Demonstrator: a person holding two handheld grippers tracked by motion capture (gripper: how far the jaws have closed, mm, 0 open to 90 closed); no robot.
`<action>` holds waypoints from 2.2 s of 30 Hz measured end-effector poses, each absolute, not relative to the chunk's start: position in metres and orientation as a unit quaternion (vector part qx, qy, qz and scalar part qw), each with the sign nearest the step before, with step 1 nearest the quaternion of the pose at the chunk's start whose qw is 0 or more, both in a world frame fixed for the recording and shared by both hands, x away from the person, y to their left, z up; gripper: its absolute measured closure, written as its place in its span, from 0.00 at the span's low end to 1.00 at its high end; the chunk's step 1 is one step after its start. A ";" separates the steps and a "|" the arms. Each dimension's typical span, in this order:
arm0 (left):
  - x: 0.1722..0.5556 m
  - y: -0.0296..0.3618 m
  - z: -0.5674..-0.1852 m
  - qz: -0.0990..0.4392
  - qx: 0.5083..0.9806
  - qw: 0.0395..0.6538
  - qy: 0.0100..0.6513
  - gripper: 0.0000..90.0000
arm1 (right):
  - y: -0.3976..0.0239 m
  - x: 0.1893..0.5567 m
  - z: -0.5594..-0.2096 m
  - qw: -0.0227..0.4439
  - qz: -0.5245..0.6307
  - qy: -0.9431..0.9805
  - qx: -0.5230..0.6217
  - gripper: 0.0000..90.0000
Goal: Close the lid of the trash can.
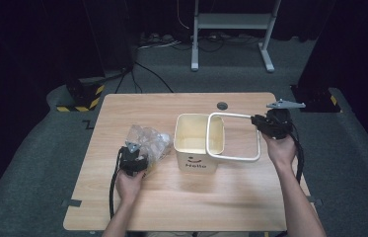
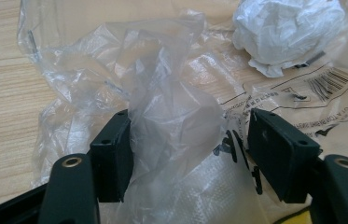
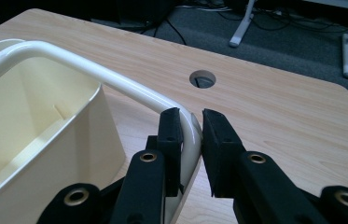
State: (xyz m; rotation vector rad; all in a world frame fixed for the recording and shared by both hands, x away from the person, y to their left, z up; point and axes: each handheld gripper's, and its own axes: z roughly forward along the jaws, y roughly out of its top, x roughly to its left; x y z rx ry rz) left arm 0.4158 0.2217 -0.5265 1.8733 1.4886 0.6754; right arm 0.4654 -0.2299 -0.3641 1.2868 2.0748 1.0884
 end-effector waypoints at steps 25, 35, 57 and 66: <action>0.416 0.221 -0.527 0.258 0.711 0.324 0.568 0.39 | -0.203 0.477 -0.365 0.223 0.393 0.763 0.462 0.87; 0.416 0.221 -0.527 0.257 0.711 0.324 0.568 0.39 | -0.198 0.479 -0.364 0.218 0.394 0.764 0.461 0.87; 0.416 0.221 -0.527 0.257 0.711 0.324 0.568 0.39 | -0.180 0.484 -0.362 0.213 0.395 0.769 0.455 0.87; 0.416 0.221 -0.527 0.257 0.713 0.322 0.567 0.39 | -0.173 0.488 -0.363 0.210 0.393 0.771 0.454 0.87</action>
